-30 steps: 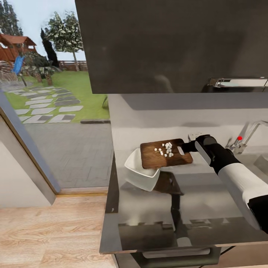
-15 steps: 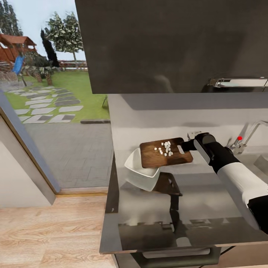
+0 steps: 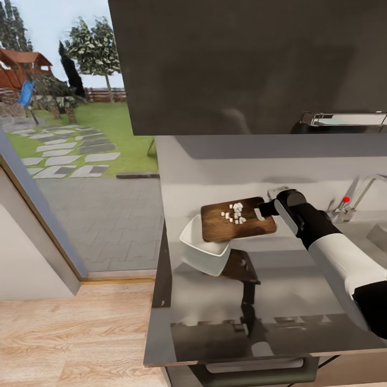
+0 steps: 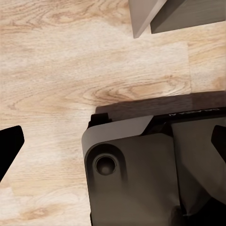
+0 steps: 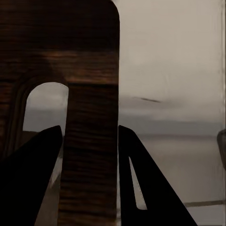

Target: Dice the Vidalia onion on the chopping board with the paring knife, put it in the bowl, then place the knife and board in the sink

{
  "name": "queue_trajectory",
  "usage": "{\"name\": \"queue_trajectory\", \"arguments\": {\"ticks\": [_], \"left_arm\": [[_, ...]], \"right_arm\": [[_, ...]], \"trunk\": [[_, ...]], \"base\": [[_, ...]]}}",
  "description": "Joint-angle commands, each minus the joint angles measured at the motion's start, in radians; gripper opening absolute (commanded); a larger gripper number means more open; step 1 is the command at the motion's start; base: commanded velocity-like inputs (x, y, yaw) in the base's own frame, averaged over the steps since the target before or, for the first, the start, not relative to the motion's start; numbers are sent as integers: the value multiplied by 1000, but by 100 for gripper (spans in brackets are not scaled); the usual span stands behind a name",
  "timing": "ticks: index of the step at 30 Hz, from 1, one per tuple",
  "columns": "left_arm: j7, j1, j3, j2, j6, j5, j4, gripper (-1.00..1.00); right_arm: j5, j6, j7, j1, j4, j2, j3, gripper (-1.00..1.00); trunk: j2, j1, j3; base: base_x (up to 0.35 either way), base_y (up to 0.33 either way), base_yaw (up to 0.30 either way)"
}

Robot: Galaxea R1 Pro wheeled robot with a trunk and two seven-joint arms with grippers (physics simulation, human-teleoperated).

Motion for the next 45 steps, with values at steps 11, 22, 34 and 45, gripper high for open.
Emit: {"name": "queue_trajectory", "arguments": {"ticks": [11, 22, 34, 45], "left_arm": [[0, -2, -8, -1, -8, 7, 5, 100], [0, -2, -8, -1, -8, 7, 5, 100], [0, -2, -8, -1, -7, 7, 5, 100], [0, -2, -8, -1, -7, 7, 5, 100]], "right_arm": [[19, 6, -75, -3, -9, 28, 6, -100], [126, 29, -88, -6, -29, 68, 7, -100], [176, 47, -90, -9, -44, 83, 6, -100], [176, 58, -90, -14, -50, 84, 6, -100]], "trunk": [[-2, 1, -2], [-2, 1, -2], [-2, 1, -2], [-2, 1, -2]], "base": [[0, 0, 0], [0, 0, 0], [0, 0, 0], [0, 0, 0]]}}
